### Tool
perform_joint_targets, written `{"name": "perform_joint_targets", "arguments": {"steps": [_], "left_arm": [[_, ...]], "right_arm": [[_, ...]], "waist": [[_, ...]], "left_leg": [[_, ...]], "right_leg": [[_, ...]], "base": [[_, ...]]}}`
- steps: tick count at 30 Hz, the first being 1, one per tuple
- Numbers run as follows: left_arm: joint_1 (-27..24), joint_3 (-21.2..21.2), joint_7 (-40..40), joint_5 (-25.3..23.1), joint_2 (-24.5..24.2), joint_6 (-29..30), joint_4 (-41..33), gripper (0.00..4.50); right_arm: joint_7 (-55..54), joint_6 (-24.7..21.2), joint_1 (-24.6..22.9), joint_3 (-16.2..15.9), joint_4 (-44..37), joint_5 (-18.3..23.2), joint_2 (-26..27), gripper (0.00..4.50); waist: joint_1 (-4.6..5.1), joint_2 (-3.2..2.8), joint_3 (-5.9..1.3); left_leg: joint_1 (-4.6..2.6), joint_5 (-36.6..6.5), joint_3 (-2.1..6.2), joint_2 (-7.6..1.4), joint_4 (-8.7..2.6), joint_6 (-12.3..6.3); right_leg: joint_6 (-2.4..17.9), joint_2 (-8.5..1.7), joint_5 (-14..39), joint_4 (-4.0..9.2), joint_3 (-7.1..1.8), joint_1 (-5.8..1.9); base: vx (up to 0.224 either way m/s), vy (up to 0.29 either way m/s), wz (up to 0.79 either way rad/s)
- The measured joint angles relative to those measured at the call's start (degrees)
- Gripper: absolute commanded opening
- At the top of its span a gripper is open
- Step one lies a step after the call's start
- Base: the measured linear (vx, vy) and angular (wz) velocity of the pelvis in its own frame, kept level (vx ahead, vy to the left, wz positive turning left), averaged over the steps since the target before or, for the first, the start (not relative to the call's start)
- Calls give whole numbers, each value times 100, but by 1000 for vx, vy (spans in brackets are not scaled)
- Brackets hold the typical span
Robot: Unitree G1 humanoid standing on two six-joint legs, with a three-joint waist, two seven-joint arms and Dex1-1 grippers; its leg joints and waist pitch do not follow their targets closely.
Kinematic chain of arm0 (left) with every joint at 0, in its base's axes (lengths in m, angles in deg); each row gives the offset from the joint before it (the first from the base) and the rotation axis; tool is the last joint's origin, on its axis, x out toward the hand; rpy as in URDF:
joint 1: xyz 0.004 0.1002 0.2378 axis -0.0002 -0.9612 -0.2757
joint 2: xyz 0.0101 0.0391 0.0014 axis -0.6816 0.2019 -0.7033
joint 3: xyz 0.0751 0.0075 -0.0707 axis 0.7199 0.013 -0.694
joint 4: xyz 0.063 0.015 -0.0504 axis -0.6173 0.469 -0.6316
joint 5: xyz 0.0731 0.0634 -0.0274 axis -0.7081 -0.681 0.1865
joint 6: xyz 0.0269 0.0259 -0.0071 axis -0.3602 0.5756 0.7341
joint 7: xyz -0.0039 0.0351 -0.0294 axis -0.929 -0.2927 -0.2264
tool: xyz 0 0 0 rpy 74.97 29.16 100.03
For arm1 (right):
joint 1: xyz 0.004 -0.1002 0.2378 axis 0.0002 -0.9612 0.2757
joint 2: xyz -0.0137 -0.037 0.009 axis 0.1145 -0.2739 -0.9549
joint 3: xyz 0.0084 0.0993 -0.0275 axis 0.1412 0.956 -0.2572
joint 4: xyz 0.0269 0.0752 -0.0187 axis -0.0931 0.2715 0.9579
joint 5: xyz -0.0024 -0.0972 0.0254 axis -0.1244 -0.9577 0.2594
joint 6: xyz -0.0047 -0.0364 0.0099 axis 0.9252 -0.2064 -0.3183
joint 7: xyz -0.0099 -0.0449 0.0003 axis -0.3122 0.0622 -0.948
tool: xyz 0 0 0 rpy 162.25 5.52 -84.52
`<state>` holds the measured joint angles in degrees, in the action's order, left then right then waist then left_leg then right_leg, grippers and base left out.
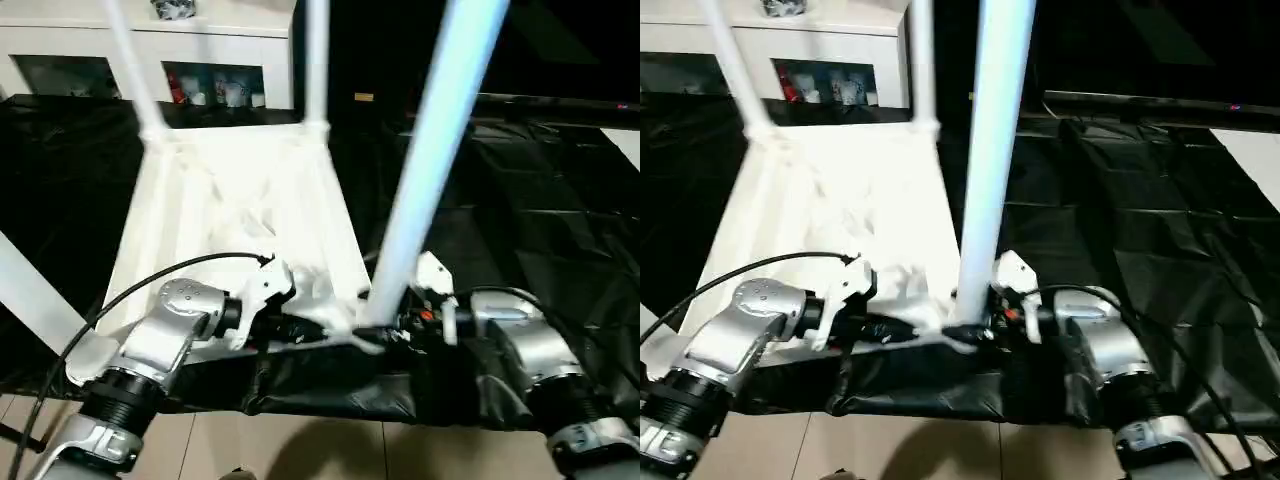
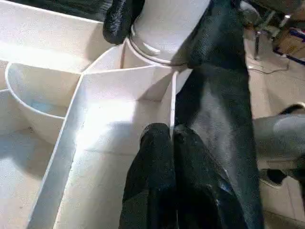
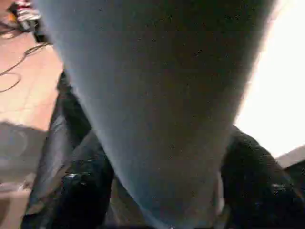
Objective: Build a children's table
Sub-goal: Rotate leg to tighten
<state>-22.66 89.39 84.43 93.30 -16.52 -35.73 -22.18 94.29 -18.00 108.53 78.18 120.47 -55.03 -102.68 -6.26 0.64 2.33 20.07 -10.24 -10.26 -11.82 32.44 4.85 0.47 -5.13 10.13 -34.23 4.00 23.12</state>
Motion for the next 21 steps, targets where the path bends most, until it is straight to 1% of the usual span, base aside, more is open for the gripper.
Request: {"name": "perform_joint_targets", "arguments": {"steps": [1,2,3,5,7,14,16,17,18,21], "left_arm": [[0,9,22,0,-9,-2,-2,0],[0,16,59,5,-37,-2,-2,0],[0,30,102,31,-64,1,-2,0],[0,37,172,52,-123,18,-3,0],[0,38,255,82,-159,37,-2,0],[3,40,198,80,-110,-19,48,0],[41,-17,-42,26,-32,-63,146,0],[69,-95,-295,-33,69,-61,227,0],[143,-164,-608,-99,152,-38,307,0],[173,-208,-1032,-138,346,61,339,0]], "right_arm": [[44,-3,0,-5,0,2,-7,294],[96,-19,2,-7,0,6,-7,269],[153,-44,3,-12,0,21,-8,269],[238,-74,3,-62,-31,52,-39,253],[290,-103,3,-122,-98,57,-55,250],[193,-77,-29,-111,-101,33,54,249],[-259,-15,-29,-25,-8,-60,189,249],[-650,36,-13,94,123,-112,342,249],[-1209,51,41,226,267,-151,539,249],[-1965,52,55,390,374,-178,749,249]], "waist": [[-8,0,0],[-12,0,0],[-13,0,0],[-19,-1,0],[-24,-2,0],[-24,-3,1],[-12,0,-1],[2,6,-4],[31,12,-5],[132,20,-4]], "left_leg": [[0,0,0,0,0,0],[0,0,0,0,0,0],[0,0,0,0,0,0],[0,0,0,0,0,0],[0,0,0,0,1,0],[-1,1,0,0,4,1],[-1,2,0,-1,8,2],[-9,2,0,-1,10,4],[-12,3,2,-1,15,5],[-11,3,3,3,17,5]], "right_leg": [[0,0,0,0,0,0],[0,0,0,0,0,0],[0,0,0,0,0,0],[0,0,0,0,0,1],[0,0,0,-1,1,1],[1,0,0,-7,0,1],[2,0,-1,-19,-2,-7],[4,0,-2,-22,-2,-13],[-14,0,6,-24,-2,-12],[-13,-1,4,-18,-6,-11]], "base": [[0,0,0],[0,0,0],[0,0,0],[0,0,0],[0,0,0],[0,0,0],[0,0,0],[0,0,0],[0,0,0],[0,0,0]]}}
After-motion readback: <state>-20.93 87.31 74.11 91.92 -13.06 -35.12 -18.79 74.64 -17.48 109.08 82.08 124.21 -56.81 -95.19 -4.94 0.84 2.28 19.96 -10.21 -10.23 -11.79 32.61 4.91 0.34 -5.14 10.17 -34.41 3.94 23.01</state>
